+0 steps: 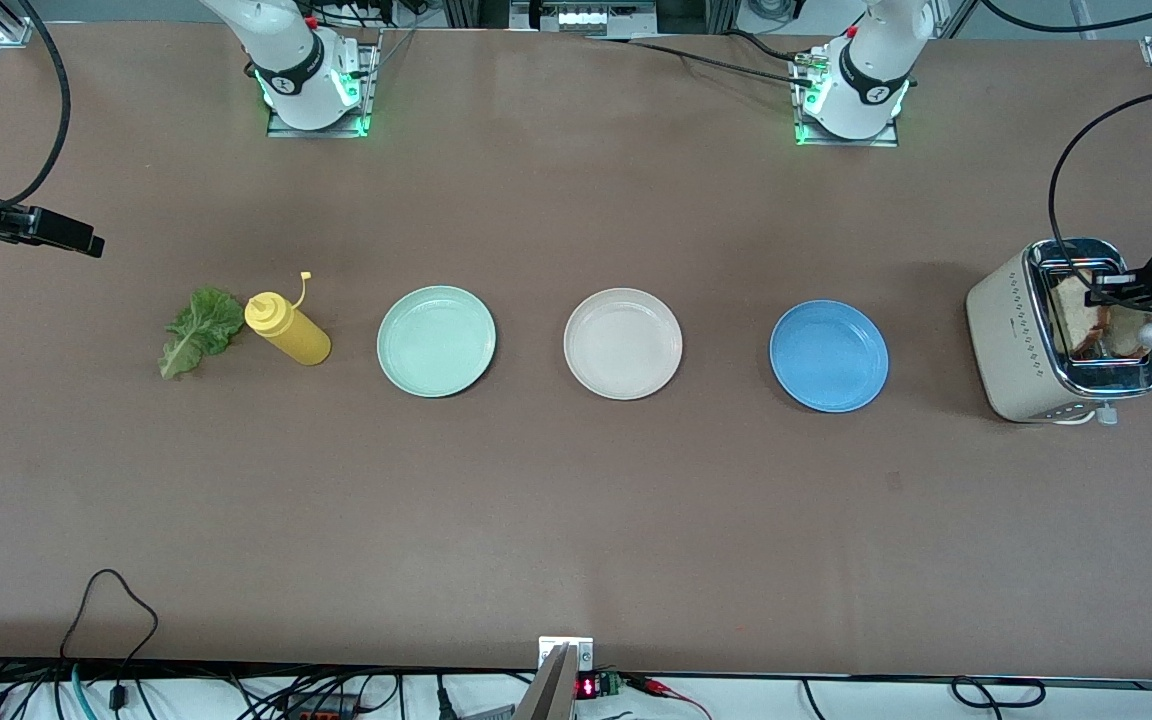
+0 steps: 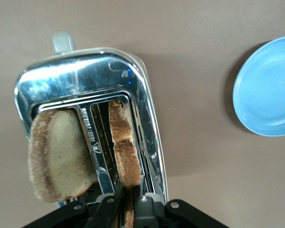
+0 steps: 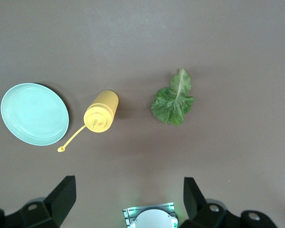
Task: Make sandwich in beige plate with both arms
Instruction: 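Grasp a toast slice with the left gripper and lift it out, then carry the toast to the beige plate and lower it flat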
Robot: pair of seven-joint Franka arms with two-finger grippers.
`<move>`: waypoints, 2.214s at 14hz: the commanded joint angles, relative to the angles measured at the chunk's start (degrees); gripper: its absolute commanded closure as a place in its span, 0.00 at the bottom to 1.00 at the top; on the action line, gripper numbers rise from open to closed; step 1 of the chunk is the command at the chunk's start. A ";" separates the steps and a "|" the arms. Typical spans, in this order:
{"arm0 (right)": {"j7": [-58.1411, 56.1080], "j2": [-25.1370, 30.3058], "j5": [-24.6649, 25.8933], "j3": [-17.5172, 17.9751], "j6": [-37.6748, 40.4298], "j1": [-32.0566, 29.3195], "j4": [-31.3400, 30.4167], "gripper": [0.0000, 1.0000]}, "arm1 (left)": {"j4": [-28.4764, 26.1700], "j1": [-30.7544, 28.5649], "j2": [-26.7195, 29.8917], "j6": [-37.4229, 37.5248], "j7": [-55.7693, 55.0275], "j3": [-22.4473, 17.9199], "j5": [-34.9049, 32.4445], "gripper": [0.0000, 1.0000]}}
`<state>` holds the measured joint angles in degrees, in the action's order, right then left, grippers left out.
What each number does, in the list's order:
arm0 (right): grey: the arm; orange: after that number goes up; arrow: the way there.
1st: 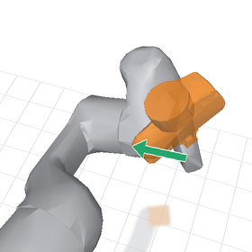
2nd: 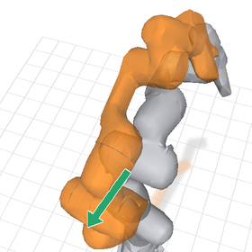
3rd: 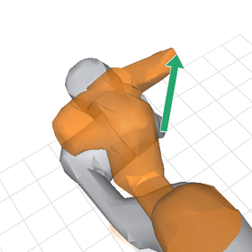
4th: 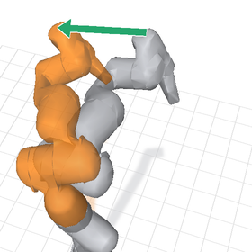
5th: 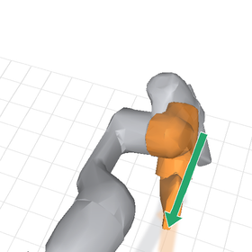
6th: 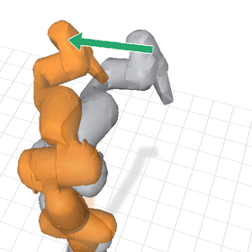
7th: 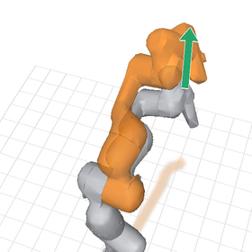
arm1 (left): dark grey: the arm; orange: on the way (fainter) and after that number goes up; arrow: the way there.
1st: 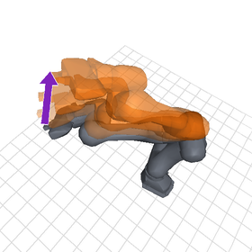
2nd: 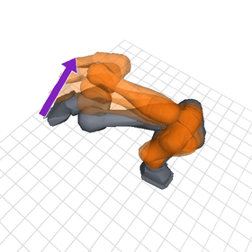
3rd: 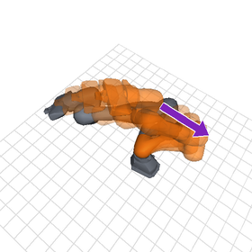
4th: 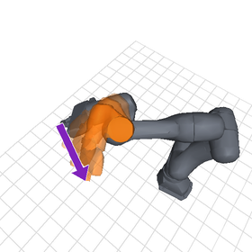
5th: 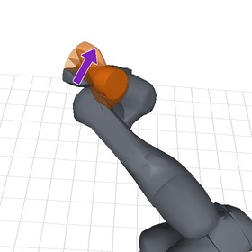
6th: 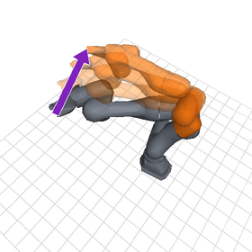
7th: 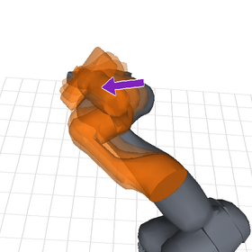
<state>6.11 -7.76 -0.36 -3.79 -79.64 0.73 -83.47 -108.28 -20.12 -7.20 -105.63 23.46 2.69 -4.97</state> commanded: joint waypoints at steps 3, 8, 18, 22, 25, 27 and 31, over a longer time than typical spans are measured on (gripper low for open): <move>0.13 -0.50 -0.87 0.10 1.07 -0.38 1.38 0.00 | 0.18 4.19 5.61 4.28 3.88 0.12 -2.58 1.00; 0.04 -0.58 -0.87 0.10 1.07 -1.08 1.38 0.00 | 1.14 12.37 10.54 10.26 3.96 1.08 -2.58 1.00; 0.57 -1.02 -0.87 0.10 0.28 -1.44 1.47 0.00 | 0.97 14.40 4.93 3.52 -16.77 22.36 22.15 1.00; 0.66 -1.55 -1.04 0.10 -1.21 -1.44 1.47 0.00 | -0.70 17.21 -3.32 -3.33 -16.69 22.27 38.24 1.00; 0.40 -2.25 -1.04 0.45 -3.41 -0.82 1.47 0.00 | -0.26 20.10 -9.92 -8.52 -16.34 22.27 47.56 1.00; -0.04 -3.57 -0.95 0.54 -2.63 -0.38 1.47 0.00 | -0.79 24.06 -12.82 -13.43 -17.21 21.83 51.54 1.00; -0.04 -5.94 -1.13 0.54 -2.80 -0.82 1.56 0.00 | -1.76 24.25 -16.87 -16.97 -16.25 21.57 51.82 1.00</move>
<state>6.11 -12.11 -0.62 -3.34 -82.94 0.24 -83.44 -109.96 4.21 -23.05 -121.95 6.83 25.08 45.37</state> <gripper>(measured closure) 0.000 0.912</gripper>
